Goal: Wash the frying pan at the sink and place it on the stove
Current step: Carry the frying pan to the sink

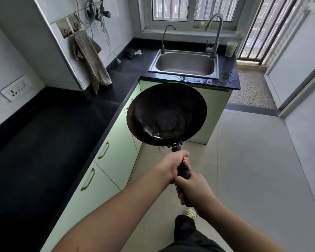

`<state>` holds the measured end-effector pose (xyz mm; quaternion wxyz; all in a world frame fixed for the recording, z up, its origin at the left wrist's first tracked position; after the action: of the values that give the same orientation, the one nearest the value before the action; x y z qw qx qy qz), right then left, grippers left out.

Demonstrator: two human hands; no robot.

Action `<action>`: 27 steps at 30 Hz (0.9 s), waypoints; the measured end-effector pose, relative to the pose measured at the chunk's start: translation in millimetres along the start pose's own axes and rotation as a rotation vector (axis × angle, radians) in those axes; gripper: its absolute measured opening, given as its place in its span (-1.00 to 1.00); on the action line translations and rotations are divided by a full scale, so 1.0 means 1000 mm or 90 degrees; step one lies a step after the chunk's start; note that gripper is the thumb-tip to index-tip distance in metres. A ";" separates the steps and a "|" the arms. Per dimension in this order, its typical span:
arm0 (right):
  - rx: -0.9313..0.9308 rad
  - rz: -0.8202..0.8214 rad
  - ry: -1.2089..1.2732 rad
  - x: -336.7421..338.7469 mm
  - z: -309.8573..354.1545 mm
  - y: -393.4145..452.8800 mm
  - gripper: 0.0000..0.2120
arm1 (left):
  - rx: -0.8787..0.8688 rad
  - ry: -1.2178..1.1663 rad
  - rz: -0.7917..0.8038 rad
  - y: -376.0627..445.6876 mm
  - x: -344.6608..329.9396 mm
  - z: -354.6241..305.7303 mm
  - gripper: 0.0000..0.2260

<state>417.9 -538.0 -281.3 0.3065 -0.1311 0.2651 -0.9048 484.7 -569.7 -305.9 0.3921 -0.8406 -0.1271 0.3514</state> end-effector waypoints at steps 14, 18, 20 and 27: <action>-0.022 0.050 0.087 0.084 0.095 0.149 -0.92 | -0.018 0.042 -0.080 0.115 -0.062 -0.146 -0.64; -0.023 0.056 0.104 0.089 0.114 0.179 -0.91 | -0.029 0.064 -0.098 0.135 -0.064 -0.178 -0.64; -0.026 0.054 0.112 0.090 0.125 0.194 -0.90 | -0.035 0.081 -0.107 0.146 -0.063 -0.196 -0.64; -0.039 0.033 0.163 0.082 0.168 0.260 -0.86 | -0.026 0.147 -0.098 0.185 -0.052 -0.267 -0.65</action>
<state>547.8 -830.7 -282.5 0.2889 -0.0170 0.3330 -0.8974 620.7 -869.5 -299.9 0.4127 -0.8711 -0.1524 0.2183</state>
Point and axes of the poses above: each hand's wrist, its own y-axis towards the middle knuckle, its own x-axis out of the back of the hand, z = x × y, the point moved 8 cm from there along y, towards the middle knuckle, and after that the axes turned 4 degrees about z, right-handed, at the moved point
